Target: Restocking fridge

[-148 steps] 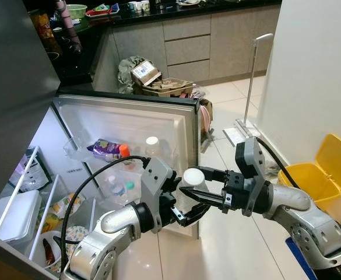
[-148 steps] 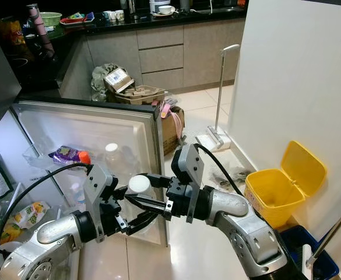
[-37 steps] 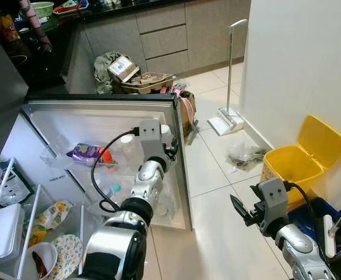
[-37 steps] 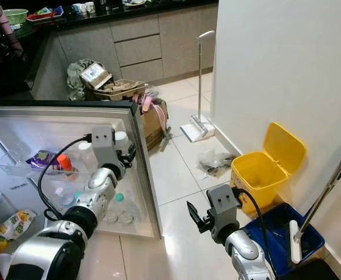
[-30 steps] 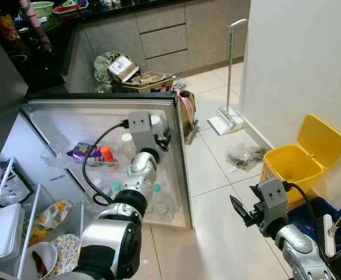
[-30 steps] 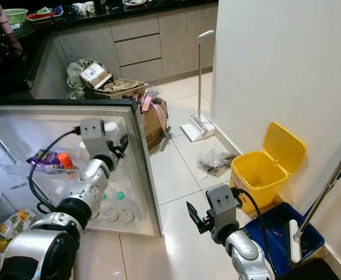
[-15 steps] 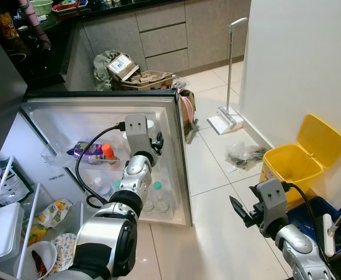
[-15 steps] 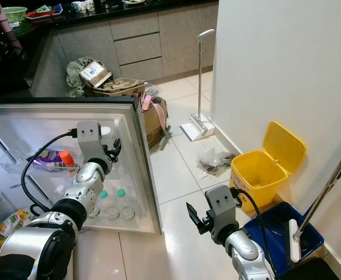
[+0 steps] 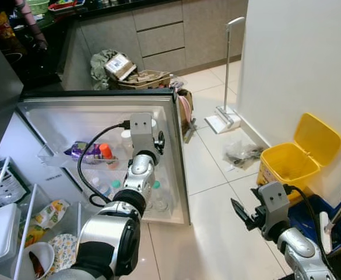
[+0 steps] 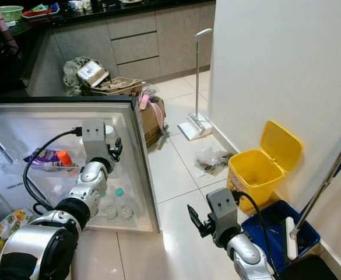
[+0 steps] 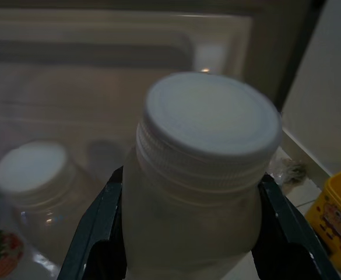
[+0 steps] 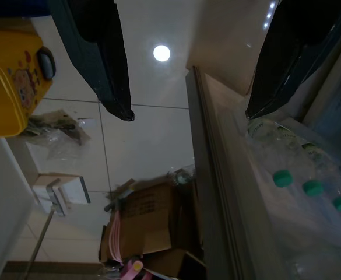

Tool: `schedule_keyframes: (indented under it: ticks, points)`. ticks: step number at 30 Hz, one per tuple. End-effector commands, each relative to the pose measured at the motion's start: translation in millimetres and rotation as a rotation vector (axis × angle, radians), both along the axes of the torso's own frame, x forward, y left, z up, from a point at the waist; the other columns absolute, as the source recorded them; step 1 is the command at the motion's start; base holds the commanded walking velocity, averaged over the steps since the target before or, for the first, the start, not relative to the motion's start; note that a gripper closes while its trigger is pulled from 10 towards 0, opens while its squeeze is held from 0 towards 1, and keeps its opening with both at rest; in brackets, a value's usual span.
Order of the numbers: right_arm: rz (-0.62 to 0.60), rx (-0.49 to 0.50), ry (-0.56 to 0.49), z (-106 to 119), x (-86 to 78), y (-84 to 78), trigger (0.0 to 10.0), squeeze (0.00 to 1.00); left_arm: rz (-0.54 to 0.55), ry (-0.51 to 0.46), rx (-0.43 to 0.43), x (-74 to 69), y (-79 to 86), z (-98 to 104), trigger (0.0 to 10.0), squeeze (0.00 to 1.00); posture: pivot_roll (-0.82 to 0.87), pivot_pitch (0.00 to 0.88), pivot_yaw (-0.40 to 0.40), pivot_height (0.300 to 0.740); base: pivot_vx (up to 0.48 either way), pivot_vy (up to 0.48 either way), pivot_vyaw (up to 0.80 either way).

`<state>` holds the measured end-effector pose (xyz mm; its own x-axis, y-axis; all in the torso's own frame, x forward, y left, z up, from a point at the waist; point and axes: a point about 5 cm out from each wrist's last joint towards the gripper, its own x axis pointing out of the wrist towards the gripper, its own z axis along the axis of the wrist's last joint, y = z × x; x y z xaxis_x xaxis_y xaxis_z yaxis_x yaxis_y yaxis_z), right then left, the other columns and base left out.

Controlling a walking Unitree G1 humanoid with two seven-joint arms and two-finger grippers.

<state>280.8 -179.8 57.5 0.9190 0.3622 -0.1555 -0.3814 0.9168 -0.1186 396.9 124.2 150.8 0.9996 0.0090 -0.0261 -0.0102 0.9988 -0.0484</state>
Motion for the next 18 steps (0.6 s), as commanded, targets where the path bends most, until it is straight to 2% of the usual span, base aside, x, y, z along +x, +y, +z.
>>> schedule_keyframes:
  ticks: [1,7,12,15,18]
  points:
    - [0.010,-0.007,0.004,-0.3,-1.7,0.6,10.0,0.00,0.028,-0.006,0.040,3.4,11.5,6.8,10.0,0.00,-0.34,0.116,0.071,0.740,0.000,0.000,0.00]
    - [0.013,-0.009,0.002,0.8,-2.1,1.5,10.0,0.00,0.044,-0.005,0.056,4.4,13.6,8.8,10.0,0.00,-0.34,0.120,0.071,0.740,0.000,0.000,0.00]
    - [0.019,-0.015,0.004,0.3,-3.8,2.1,10.0,0.00,0.086,-0.039,0.039,9.8,22.4,24.6,10.0,0.00,-0.34,0.121,0.068,0.740,0.000,0.000,0.00]
    - [0.022,-0.014,0.004,0.4,-3.6,2.7,10.0,0.00,0.095,-0.043,0.055,10.6,27.4,27.3,10.0,0.00,-0.33,0.121,0.067,0.740,0.000,0.000,0.00]
    - [0.023,-0.014,0.003,0.6,-3.2,3.3,10.0,0.00,0.096,-0.041,0.115,9.2,33.3,24.4,10.0,0.00,-0.33,0.121,0.067,0.740,0.000,0.000,0.00]
